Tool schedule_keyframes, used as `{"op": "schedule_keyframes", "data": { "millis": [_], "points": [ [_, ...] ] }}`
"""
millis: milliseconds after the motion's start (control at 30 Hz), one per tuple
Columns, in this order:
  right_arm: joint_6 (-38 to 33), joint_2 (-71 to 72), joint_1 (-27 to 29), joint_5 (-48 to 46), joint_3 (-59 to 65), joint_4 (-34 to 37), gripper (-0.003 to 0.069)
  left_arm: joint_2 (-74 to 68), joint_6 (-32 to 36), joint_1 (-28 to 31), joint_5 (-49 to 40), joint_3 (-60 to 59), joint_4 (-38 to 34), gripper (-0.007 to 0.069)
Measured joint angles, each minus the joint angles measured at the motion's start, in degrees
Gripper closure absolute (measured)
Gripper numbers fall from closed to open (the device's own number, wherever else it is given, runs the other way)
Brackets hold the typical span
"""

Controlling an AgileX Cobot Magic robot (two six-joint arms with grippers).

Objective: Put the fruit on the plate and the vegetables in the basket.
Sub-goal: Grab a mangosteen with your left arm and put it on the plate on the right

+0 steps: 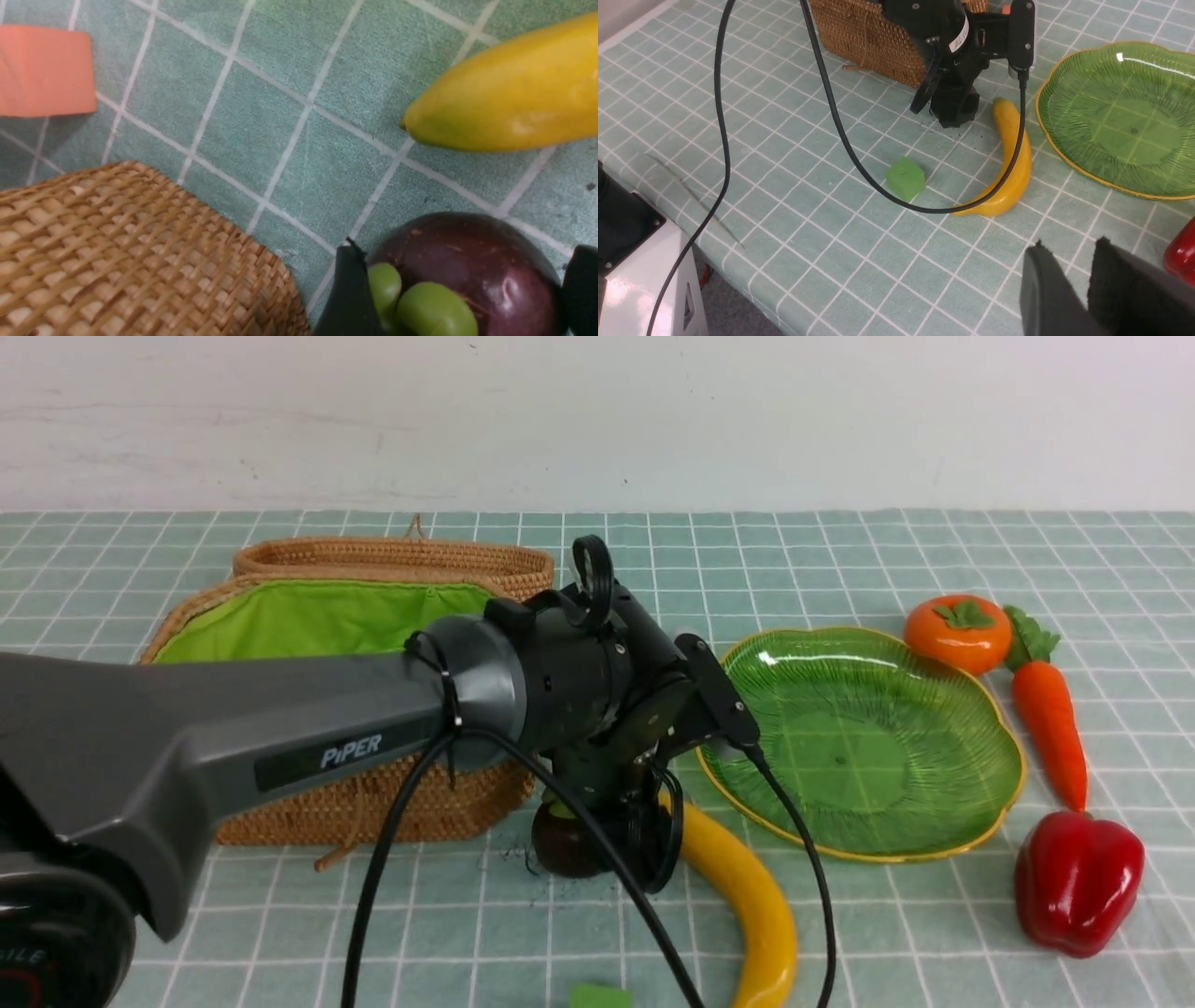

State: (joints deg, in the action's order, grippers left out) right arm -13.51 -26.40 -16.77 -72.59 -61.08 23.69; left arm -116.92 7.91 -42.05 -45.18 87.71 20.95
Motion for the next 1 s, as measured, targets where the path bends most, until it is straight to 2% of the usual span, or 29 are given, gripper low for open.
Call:
{"op": "schedule_keyframes", "data": {
  "millis": [100, 167, 233, 300, 367, 733, 900, 1000],
  "points": [
    [0.0, 0.0, 0.0, 0.0, 0.0, 0.07, 0.0498, 0.0, -0.01, 0.0, 0.0, 0.06, 0.25, 0.0116],
    [0.0, 0.0, 0.0, 0.0, 0.0, 0.07, 0.0498, 0.3, -0.07, 0.0, 0.13, 0.06, 0.31, 0.0183],
    [0.0, 0.0, 0.0, 0.0, 0.0, 0.07, 0.0498, 0.79, -0.19, -0.13, -0.32, 0.06, 0.02, 0.0335],
    [0.0, 0.0, 0.0, 0.0, 0.0, 0.07, 0.0498, 1.31, -0.19, -0.23, -0.71, -0.02, -0.22, 0.053],
    [0.0, 0.0, 0.0, 0.0, 0.0, 0.07, 0.0498, 2.21, -0.19, -0.68, -0.59, -0.2, -0.46, 0.0629],
    [0.0, 0.0, 0.0, 0.0, 0.0, 0.07, 0.0498, 4.49, -0.24, -1.56, 0.29, -0.01, -1.88, 0.0637],
    [0.0, 0.0, 0.0, 0.0, 0.0, -0.09, 0.0498, 8.52, -3.14, -3.87, -5.85, 0.92, -6.28, 0.0636],
    [0.0, 0.0, 0.0, 0.0, 0.0, -0.34, 0.0497, 11.86, -6.11, -4.67, -12.44, 1.16, -10.78, 0.0634]
  ]
}}
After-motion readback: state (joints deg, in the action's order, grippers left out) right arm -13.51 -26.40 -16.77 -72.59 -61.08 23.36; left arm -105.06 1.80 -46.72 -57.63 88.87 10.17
